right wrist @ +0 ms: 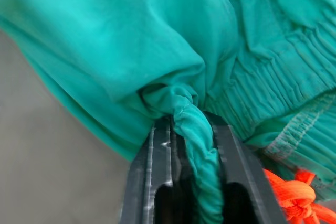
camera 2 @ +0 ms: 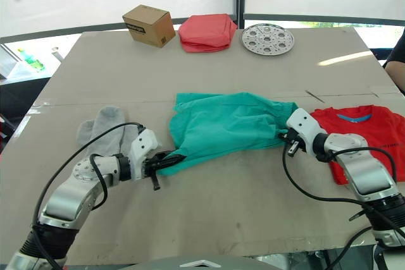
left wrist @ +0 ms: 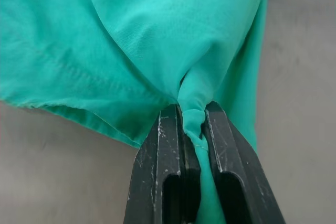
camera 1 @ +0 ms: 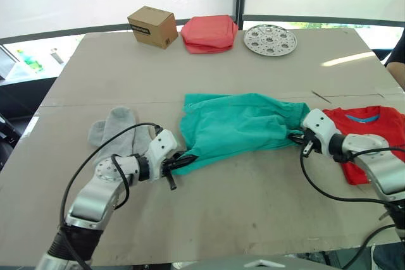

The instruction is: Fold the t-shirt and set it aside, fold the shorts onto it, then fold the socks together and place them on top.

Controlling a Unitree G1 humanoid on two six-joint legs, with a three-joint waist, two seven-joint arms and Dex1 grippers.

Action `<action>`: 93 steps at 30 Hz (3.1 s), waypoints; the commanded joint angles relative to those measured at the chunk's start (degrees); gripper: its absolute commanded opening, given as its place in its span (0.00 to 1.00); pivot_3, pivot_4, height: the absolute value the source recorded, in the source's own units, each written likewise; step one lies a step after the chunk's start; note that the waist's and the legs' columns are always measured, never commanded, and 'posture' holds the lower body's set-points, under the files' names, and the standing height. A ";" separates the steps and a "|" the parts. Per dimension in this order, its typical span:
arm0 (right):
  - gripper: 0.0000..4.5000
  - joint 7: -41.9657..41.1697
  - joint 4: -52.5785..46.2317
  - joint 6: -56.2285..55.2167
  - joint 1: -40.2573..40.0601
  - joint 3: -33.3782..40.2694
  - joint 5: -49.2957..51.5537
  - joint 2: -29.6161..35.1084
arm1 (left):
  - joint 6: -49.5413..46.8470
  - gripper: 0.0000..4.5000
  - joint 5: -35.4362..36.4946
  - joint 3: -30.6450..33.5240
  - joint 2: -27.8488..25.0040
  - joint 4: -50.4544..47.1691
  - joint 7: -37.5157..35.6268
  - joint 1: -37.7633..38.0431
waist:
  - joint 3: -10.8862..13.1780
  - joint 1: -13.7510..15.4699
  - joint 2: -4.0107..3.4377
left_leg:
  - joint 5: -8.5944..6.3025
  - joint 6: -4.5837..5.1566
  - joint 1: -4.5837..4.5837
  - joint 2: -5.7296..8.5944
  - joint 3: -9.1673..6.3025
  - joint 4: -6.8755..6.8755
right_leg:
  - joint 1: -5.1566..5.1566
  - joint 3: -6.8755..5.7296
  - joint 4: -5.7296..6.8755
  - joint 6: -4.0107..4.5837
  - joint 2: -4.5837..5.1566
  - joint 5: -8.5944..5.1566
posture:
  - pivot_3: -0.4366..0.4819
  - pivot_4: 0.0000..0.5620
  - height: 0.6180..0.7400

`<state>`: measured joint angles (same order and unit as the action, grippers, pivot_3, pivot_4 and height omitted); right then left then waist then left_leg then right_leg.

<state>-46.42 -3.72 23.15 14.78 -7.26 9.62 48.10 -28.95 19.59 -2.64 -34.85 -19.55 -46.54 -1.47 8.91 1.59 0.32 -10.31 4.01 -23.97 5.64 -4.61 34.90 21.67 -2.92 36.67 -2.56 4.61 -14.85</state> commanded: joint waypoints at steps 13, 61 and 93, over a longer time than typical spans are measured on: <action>1.00 10.53 -27.49 28.59 -21.49 39.99 28.81 -8.88 | -7.89 0.99 22.00 15.37 -4.66 -17.35 -4.84 8.57 | 0.10 0.50 -0.21 | -0.12 0.13 -0.06 -0.05 0.07 -0.14 | 0.17 0.17 0.05 0.03 -0.05 -0.08 | 0.48 0.27 1.00; 0.70 44.35 26.94 10.55 7.65 22.99 33.04 -42.01 | -3.96 1.00 27.15 9.53 -9.64 -22.74 -7.50 10.03 | -0.58 -3.93 0.70 | -0.12 0.12 0.56 0.00 0.47 -0.59 | 0.88 1.17 -0.08 0.58 -0.10 0.22 | 0.48 0.27 1.00; 0.01 20.40 5.94 -51.53 11.18 -13.68 -25.15 -16.70 | 7.41 1.00 18.33 15.19 -6.40 -8.18 -9.41 15.65 | 0.02 -2.03 0.31 | -0.20 -0.10 0.12 -0.47 0.51 -0.89 | 1.65 1.16 -0.52 0.76 -0.57 1.03 | 0.48 0.27 1.00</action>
<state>-24.07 2.12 -23.48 25.06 -20.16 -14.91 30.71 -23.08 38.12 11.14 -40.69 -27.07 -54.86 13.79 8.93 -0.44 0.63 -10.65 3.70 -23.84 5.18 -4.13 34.11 23.18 -1.81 36.00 -1.81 4.05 -13.82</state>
